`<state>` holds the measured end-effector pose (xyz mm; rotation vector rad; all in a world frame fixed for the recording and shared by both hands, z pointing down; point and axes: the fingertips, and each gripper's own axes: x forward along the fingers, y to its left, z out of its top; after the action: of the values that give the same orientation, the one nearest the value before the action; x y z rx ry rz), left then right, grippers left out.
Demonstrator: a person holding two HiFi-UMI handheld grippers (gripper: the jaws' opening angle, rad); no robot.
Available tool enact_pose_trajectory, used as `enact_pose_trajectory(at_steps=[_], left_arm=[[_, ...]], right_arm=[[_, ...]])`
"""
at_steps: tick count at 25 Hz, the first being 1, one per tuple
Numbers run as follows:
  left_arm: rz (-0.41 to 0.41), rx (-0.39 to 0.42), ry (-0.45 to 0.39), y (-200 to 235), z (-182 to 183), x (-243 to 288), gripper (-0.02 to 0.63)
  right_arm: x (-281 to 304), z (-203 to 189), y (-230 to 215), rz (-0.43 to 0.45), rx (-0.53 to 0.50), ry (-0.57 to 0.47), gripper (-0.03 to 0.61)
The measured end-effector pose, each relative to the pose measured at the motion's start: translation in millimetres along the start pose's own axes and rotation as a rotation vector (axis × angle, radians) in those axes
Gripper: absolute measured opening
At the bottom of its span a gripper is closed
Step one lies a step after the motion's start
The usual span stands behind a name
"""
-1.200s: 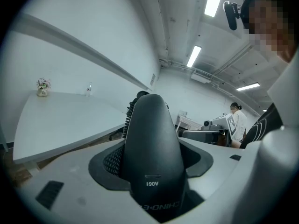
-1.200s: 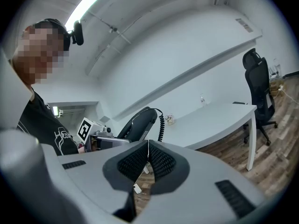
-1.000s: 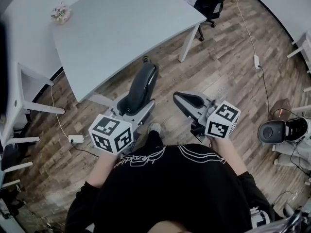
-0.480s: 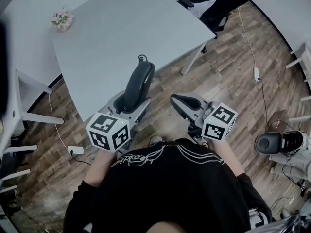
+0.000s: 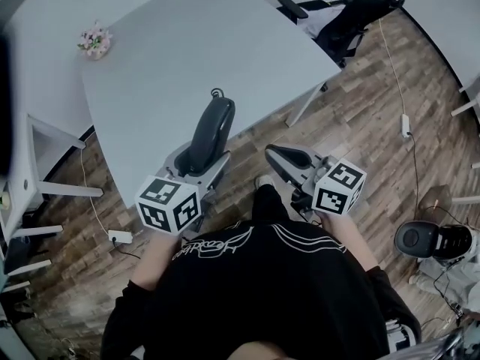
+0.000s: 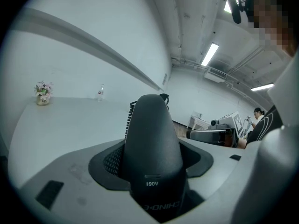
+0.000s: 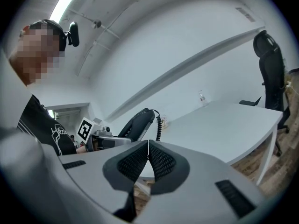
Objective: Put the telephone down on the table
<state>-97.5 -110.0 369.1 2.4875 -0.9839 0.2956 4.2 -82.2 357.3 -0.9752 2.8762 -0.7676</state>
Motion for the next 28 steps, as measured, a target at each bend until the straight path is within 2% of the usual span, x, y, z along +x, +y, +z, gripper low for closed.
enact_pose_trajectory(at_steps=[13,20,28], left_arm=[[0.146,-0.078,0.015,77.6,50.5,134.9,0.281],[0.218,-0.075,0.081,114.7,51.5,189.6,0.281],[0.288,-0.074,0.158,154.3,33.5,234.5,0.281]], right_arm=[[51.2,68.8,-147.3,0.097,0.02,0.096,0.038],[67.6,74.8,-204.8,0.12,0.065,0.141,0.038],[90.4,75.9,-253.2,0.139,0.095,0.177,0.038]])
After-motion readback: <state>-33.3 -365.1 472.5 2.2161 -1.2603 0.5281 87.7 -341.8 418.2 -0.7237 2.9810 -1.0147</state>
